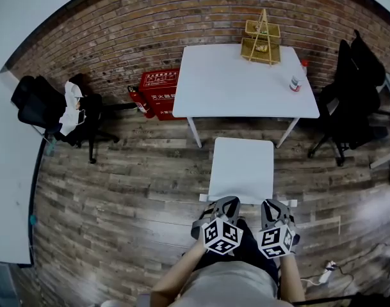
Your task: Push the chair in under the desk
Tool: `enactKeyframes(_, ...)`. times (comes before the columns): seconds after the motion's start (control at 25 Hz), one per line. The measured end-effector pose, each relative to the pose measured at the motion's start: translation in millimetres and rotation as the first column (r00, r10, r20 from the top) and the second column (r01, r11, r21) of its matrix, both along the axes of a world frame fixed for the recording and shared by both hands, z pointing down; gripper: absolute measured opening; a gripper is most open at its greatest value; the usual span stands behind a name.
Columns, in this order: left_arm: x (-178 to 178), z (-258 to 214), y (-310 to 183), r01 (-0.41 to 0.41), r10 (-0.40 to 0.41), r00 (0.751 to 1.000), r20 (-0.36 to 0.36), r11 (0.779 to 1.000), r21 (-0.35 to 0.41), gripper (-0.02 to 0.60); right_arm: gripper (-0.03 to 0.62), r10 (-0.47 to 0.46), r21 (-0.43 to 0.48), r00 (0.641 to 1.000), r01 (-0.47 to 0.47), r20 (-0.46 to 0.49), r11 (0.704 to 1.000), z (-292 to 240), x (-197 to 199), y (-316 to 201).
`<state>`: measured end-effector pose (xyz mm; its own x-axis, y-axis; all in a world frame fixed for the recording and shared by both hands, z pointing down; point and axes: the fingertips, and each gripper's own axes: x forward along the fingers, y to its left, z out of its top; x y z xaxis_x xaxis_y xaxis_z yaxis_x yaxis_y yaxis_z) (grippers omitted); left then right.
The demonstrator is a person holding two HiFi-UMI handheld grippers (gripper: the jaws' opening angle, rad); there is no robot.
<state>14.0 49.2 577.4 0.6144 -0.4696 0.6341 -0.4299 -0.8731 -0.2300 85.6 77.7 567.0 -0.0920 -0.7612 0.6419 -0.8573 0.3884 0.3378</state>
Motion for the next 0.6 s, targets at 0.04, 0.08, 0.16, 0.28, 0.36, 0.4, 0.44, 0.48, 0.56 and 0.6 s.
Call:
enactKeyframes(0.04, 4.1, 2.8, -0.6, -0.009, 0.010, 1.000, 0.017, 1.000, -0.011, 0.012, 0.018, -0.053, -0.017, 0.998, 0.053, -0.030, 0.998, 3.9, -2.3, -3.1)
enactKeyframes(0.08, 7.2, 4.7, -1.4, -0.015, 0.016, 0.999, 0.030, 1.000, -0.020, 0.012, 0.018, -0.097, -0.038, 0.994, 0.096, -0.048, 0.995, 7.6, -4.5, -5.3)
enactKeyframes(0.16, 11.7, 6.0, -1.5, -0.034, 0.036, 0.998, 0.051, 0.998, -0.043, 0.012, 0.018, -0.159, -0.083, 0.986, 0.155, -0.041, 0.984, 12.8, -8.7, -7.4)
enactKeyframes(0.28, 15.3, 8.3, 1.7, -0.101, 0.108, 0.989, 0.097, 0.992, -0.080, 0.013, 0.019, -0.218, -0.126, 0.976, 0.216, -0.004, 0.968, 14.6, -13.8, -9.1)
enactKeyframes(0.36, 15.8, 12.3, 3.4, -0.144, 0.157, 0.979, 0.134, 0.985, -0.096, 0.014, 0.028, -0.252, -0.147, 0.968, 0.252, 0.017, 0.957, 16.1, -15.4, -10.1)
enactKeyframes(0.4, 15.8, 15.3, 4.8, -0.165, 0.181, 0.972, 0.150, 0.980, -0.108, 0.014, 0.068, -0.269, -0.161, 0.963, 0.270, 0.031, 0.949, 17.7, -16.3, -9.9)
enactKeyframes(0.44, 15.8, 18.7, 7.1, -0.188, 0.207, 0.964, 0.165, 0.974, -0.123, 0.014, 0.130, -0.286, -0.180, 0.957, 0.289, 0.044, 0.940, 19.9, -17.5, -9.2)
enactKeyframes(0.48, 15.8, 22.4, 10.2, -0.212, 0.236, 0.955, 0.178, 0.967, -0.141, 0.014, 0.156, -0.303, -0.197, 0.951, 0.308, 0.053, 0.931, 21.9, -18.7, -8.3)
enactKeyframes(0.56, 16.6, 28.3, 17.0, -0.260, 0.292, 0.935, 0.199, 0.950, -0.174, 0.024, 0.156, -0.337, -0.220, 0.940, 0.341, 0.054, 0.914, 24.5, -20.3, -7.0)
enactKeyframes(0.6, 17.2, 30.4, 19.8, -0.280, 0.316, 0.925, 0.209, 0.942, -0.188, 0.068, 0.158, -0.355, -0.231, 0.933, 0.357, 0.052, 0.905, 25.5, -20.8, -6.6)
